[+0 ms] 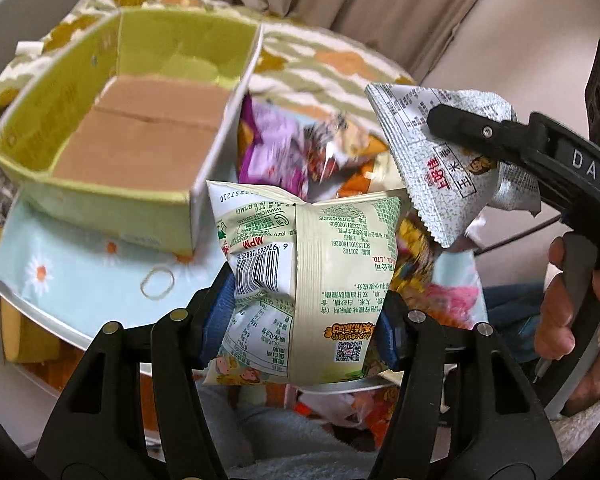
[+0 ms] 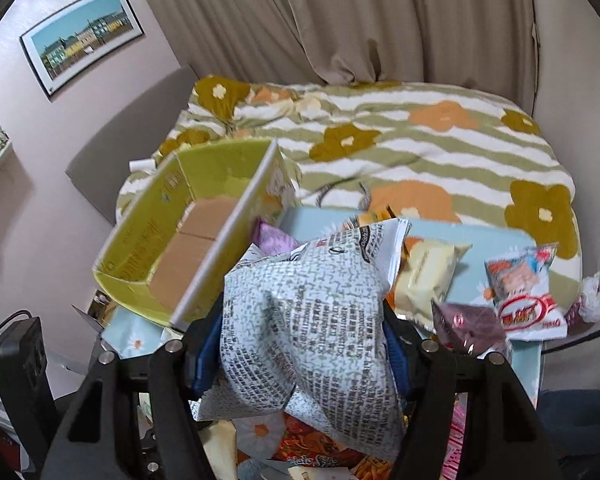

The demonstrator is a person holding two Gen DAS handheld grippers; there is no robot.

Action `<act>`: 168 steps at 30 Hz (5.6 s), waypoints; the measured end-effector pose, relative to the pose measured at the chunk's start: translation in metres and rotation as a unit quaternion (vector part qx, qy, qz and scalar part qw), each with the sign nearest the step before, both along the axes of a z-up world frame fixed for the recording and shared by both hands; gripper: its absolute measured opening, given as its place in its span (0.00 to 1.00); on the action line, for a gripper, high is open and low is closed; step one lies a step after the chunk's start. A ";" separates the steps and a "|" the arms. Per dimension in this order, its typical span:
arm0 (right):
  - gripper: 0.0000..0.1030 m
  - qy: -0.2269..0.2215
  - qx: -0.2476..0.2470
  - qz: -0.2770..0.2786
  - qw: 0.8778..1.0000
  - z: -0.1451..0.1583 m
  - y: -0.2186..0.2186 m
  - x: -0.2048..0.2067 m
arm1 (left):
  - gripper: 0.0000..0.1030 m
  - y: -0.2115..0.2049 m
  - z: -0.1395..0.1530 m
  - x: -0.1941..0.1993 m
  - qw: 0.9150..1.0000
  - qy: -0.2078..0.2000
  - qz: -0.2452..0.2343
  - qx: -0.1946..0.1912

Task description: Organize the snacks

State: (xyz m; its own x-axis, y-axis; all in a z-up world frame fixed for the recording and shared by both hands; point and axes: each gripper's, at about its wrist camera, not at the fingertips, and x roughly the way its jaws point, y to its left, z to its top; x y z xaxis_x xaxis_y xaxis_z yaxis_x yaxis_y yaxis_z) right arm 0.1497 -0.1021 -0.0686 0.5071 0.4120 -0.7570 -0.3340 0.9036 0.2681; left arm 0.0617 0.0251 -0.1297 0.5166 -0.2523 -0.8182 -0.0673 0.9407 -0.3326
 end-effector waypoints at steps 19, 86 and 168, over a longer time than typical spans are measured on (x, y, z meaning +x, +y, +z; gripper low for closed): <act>0.62 -0.045 0.000 -0.032 0.998 0.043 0.156 0.098 | 0.57 0.168 0.049 0.143 0.996 -0.059 0.011 0.072; 1.00 -0.018 -0.048 -0.042 0.998 -0.002 0.217 0.138 | 1.00 0.221 0.039 0.177 0.989 -0.058 -0.037 0.132; 0.74 0.150 0.011 -0.106 0.983 -0.144 -0.067 -0.108 | 0.64 -0.075 -0.117 0.042 0.981 0.100 -0.115 0.117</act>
State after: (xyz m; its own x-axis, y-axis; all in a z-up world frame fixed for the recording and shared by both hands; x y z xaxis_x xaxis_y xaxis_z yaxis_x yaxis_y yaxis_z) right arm 0.0416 -0.1686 -0.2131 0.3388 0.3391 -0.8776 -0.0421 0.9373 0.3459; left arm 0.1039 -0.0495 -0.2472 0.2909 -0.1362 -0.9470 0.1134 0.9877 -0.1073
